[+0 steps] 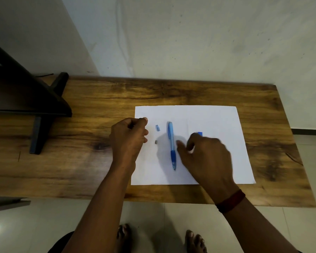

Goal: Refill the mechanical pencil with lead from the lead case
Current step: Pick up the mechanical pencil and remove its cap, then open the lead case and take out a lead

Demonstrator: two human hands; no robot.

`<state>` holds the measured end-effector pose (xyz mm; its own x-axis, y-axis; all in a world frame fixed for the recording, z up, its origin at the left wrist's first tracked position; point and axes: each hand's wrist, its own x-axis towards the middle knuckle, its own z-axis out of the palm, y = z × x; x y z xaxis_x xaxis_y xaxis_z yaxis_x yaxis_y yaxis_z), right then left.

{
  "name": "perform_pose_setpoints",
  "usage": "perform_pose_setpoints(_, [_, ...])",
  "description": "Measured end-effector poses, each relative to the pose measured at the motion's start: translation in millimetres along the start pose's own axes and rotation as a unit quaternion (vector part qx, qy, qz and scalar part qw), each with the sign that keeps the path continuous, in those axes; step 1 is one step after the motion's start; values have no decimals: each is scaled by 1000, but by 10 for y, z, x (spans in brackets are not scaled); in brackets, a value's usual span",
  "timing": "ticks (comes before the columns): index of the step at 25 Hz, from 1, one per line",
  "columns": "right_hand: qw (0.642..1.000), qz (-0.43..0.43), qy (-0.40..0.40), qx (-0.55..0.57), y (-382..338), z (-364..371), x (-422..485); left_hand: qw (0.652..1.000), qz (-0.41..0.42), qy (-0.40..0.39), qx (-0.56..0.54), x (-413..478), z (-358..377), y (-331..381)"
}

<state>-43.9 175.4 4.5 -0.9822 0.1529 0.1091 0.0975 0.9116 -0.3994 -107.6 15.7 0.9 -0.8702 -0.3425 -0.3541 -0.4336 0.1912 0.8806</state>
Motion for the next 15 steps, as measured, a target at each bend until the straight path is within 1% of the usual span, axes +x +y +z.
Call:
perform_pose_setpoints(2, [997, 56, 44, -2, 130, -94, 83, 1000, 16, -7, 8, -13, 22, -13])
perform_pose_setpoints(3, [996, 82, 43, -4, 190, -116, 112, 1000, 26, -8, 13, -27, 27, -19])
perform_pose_setpoints(6, [991, 132, -5, 16, 283, -89, 135, 997, 69, -12, 27, -66, 63, -37])
perform_pose_setpoints(10, [989, 145, -17, 28, 262, -36, 131, 989, 133, -23, 55, -130, 164, -41])
perform_pose_setpoints(15, [988, 145, -23, 36, 228, 2, 133, 982, 175, -16, 69, -185, 238, -38])
